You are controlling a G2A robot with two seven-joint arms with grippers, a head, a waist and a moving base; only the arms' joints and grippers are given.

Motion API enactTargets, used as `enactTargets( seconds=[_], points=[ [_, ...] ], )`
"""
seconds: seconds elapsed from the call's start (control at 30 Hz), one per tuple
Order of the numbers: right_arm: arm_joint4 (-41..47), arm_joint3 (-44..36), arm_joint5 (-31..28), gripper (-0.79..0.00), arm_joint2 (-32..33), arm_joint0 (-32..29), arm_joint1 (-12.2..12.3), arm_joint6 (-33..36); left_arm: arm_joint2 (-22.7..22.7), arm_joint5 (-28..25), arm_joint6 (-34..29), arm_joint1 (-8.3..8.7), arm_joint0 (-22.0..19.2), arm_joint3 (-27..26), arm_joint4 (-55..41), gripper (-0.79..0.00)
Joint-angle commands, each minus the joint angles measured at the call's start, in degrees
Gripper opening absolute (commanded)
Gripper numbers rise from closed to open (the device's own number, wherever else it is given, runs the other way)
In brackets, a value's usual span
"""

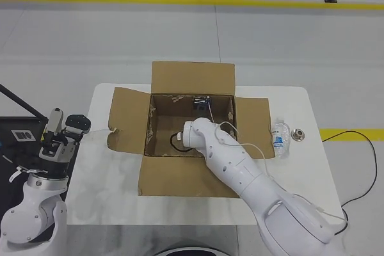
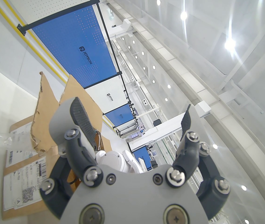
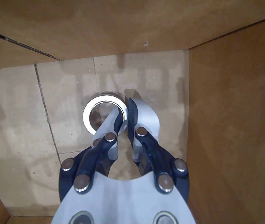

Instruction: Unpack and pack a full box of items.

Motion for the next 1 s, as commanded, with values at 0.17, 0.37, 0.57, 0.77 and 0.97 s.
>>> enactTargets(
  seconds=[0.17, 0.37, 0.57, 0.77, 0.97],
  points=[
    [0.29, -2.58, -3.16, -0.785, 2.58, -0.7, 0.4, -0.62, 0.0, 0.0, 0.0, 0.0, 0.0, 0.0, 0.0, 0.0],
    [0.6, -12.24, -14.03, -0.785, 8.4, -4.63, 3.33, -2.23, 0.0, 0.0, 0.0, 0.0, 0.0, 0.0, 0.0, 0.0],
    [-3.98, -31.62, -24.17, -0.785, 17.56, -13.3, 8.16, 1.38, 0.0, 0.0, 0.0, 0.0, 0.0, 0.0, 0.0, 0.0],
    [-4.08, -53.61, -37.09, -0.785, 28.53, -23.29, 11.79, 3.95, 0.0, 0.0, 0.0, 0.0, 0.0, 0.0, 0.0, 0.0],
    [4.05, -64.66, -45.75, -0.785, 38.4, -28.9, 13.5, 3.73, 0.0, 0.0, 0.0, 0.0, 0.0, 0.0, 0.0, 0.0]
  ],
)
